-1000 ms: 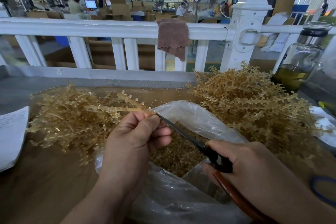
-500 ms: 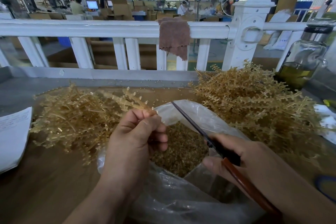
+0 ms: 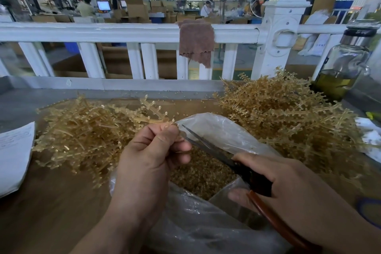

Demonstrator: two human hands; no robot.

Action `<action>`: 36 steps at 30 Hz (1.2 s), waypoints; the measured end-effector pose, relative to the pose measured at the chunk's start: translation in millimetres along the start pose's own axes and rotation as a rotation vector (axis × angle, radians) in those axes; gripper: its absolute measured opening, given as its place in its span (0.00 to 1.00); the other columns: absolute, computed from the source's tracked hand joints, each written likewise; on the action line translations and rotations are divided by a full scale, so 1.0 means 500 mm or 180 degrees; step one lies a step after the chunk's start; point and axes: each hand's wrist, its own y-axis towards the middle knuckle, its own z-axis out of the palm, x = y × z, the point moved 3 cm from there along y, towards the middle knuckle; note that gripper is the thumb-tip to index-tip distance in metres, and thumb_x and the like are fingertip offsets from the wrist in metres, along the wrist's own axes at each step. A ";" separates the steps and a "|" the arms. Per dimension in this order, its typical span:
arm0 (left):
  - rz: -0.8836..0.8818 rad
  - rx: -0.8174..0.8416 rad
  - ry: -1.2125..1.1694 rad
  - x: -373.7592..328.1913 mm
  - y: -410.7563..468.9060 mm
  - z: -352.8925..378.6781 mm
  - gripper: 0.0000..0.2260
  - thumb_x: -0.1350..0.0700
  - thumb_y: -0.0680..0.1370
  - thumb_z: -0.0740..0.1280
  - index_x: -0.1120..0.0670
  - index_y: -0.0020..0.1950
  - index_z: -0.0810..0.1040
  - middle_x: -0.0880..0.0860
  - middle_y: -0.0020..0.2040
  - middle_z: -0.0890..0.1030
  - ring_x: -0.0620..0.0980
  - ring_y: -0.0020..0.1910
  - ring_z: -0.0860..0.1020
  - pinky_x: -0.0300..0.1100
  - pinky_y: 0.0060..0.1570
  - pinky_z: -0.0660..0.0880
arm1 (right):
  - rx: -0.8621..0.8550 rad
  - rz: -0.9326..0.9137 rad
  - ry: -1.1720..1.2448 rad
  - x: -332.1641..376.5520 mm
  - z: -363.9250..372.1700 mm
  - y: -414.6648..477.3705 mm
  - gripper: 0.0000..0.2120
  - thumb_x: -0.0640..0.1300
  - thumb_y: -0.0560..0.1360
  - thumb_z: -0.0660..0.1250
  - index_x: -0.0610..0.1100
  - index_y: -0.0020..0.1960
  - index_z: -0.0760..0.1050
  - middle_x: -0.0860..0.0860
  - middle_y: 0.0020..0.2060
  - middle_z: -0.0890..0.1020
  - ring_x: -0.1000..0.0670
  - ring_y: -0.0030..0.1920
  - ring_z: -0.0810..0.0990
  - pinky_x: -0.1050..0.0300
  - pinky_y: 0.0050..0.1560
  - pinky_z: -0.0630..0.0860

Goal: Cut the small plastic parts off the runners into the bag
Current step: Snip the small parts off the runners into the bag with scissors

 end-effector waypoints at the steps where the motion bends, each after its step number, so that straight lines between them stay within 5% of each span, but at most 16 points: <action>1: 0.0003 -0.0006 0.0005 -0.001 0.000 0.000 0.04 0.54 0.72 0.71 0.50 0.38 0.84 0.56 0.38 0.82 0.48 0.35 0.80 0.38 0.32 0.77 | -0.0026 -0.0006 -0.0039 0.001 0.000 0.000 0.33 0.78 0.64 0.57 0.63 0.63 0.67 0.68 0.52 0.76 0.65 0.51 0.76 0.68 0.56 0.70; 11: 0.0054 0.0052 0.0036 0.000 -0.004 0.002 0.06 0.50 0.68 0.75 0.50 0.37 0.83 0.55 0.36 0.82 0.47 0.37 0.82 0.37 0.32 0.77 | -0.0106 0.0003 -0.0163 0.007 -0.006 -0.009 0.29 0.79 0.66 0.56 0.66 0.61 0.69 0.65 0.42 0.80 0.64 0.43 0.78 0.66 0.39 0.75; 17: 0.0030 0.0091 0.0060 -0.001 -0.004 0.004 0.06 0.50 0.67 0.76 0.51 0.37 0.83 0.55 0.37 0.82 0.47 0.35 0.81 0.37 0.32 0.77 | -0.0103 -0.0038 0.0018 0.011 -0.012 -0.009 0.28 0.76 0.66 0.60 0.66 0.62 0.69 0.67 0.47 0.81 0.66 0.43 0.80 0.67 0.47 0.75; 36: 0.0103 0.0153 0.0188 -0.005 -0.009 0.015 0.07 0.50 0.67 0.75 0.53 0.38 0.83 0.56 0.36 0.82 0.48 0.33 0.80 0.38 0.32 0.77 | -0.0261 0.0019 -0.0284 0.002 -0.015 -0.009 0.32 0.82 0.65 0.49 0.69 0.63 0.60 0.61 0.48 0.83 0.58 0.47 0.82 0.57 0.44 0.82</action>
